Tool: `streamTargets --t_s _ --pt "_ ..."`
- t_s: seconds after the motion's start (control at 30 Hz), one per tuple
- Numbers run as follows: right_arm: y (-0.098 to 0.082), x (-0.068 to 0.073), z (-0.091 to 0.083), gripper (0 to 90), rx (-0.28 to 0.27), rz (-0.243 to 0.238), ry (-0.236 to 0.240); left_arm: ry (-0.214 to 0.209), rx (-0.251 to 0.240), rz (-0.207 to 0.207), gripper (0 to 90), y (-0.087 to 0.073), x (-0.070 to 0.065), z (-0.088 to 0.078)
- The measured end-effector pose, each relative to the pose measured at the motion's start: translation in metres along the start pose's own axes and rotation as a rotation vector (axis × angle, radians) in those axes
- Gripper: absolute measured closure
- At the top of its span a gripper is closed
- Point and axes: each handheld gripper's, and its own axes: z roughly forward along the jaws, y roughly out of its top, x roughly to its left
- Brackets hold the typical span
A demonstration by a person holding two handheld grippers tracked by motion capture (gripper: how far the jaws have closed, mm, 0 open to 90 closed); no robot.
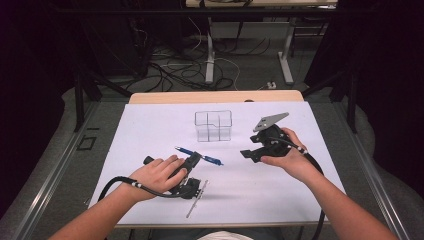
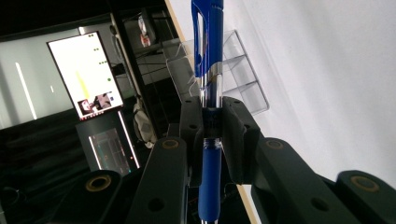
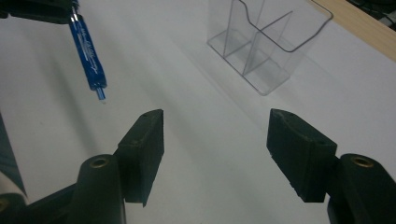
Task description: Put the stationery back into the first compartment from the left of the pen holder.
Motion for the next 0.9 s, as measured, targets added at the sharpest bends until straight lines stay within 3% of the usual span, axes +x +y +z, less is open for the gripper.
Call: streamTargets --t_s 0.03,0.07,0.13,0.17,0.2,0.27,0.33,0.37,0.6,0.83,0.87,0.9 --pt "0.004 0.002 0.001 37.1 0.009 -0.013 0.005 -0.008 -0.008 -0.020 79.2 0.000 -0.002 0.000" --pt "0.007 0.004 0.002 37.2 0.019 -0.021 0.011 -0.006 -0.006 0.002 79.3 0.001 0.000 0.000" --pt "0.015 0.008 0.005 37.2 0.049 -0.047 0.026 -0.008 -0.008 0.006 79.3 0.002 -0.001 -0.001" --pt "0.018 0.010 0.005 37.2 0.059 -0.062 0.028 -0.015 -0.013 -0.018 79.3 0.002 -0.003 0.000" --pt "0.022 0.012 0.006 37.2 0.071 -0.074 0.035 -0.007 -0.007 0.010 79.3 0.003 -0.001 -0.001" --pt "0.028 0.016 0.008 40.1 0.088 -0.093 0.059 -0.013 -0.003 0.020 79.2 0.004 0.000 -0.001" --pt "0.034 0.020 0.010 40.4 0.110 -0.105 0.071 -0.028 -0.011 -0.011 79.3 0.004 -0.003 -0.001" --pt "0.037 0.020 0.012 40.5 0.112 -0.122 0.077 -0.014 -0.007 0.023 79.3 0.005 0.000 -0.001" --pt "0.051 0.025 0.021 45.4 0.165 -0.112 0.102 -0.009 -0.016 0.028 79.3 0.010 -0.001 0.000" --pt "0.057 0.031 0.028 52.3 0.217 -0.116 0.156 -0.009 -0.013 0.027 79.3 0.012 -0.004 0.002" --pt "0.058 0.032 0.029 53.1 0.223 -0.121 0.163 -0.039 0.001 0.017 79.3 0.013 -0.005 0.002" --pt "0.058 0.033 0.029 54.1 0.227 -0.121 0.170 -0.042 -0.009 0.018 79.3 0.013 -0.005 0.003"
